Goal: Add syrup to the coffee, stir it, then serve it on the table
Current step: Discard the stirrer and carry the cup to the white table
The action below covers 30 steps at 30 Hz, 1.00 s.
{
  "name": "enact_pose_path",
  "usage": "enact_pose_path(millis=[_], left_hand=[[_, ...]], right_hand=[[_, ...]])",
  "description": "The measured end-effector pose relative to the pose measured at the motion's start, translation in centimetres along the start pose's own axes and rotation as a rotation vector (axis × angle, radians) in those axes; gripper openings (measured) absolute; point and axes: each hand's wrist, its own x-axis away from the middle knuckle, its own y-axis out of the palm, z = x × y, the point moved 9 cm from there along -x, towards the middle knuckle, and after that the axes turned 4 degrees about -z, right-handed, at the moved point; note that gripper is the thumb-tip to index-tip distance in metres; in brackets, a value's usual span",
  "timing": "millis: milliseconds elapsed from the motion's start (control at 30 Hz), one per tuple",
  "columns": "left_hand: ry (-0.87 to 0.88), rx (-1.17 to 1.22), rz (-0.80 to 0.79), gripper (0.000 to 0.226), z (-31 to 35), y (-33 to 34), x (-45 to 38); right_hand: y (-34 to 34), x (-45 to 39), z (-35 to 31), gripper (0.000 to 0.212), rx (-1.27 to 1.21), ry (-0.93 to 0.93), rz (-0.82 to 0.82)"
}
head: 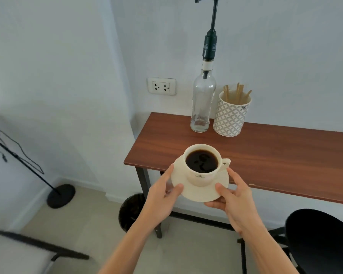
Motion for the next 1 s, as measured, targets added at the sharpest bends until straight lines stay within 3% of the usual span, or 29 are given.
enact_pose_path(millis=[533,667,1000], left_hand=[[-0.139,0.299,0.624,0.067,-7.4,-11.4,23.5],[-0.161,0.327,0.772,0.068,-10.3,-14.2,32.4],[-0.172,0.373,1.054,0.059,-16.2,-19.9,57.3]], right_hand=[[17.9,10.4,4.5,0.051,0.156,0.068,-0.643],[23.4,16.2,7.8,0.059,0.201,0.118,-0.769],[36.5,36.2,16.0,0.059,0.269,0.136,-1.051]])
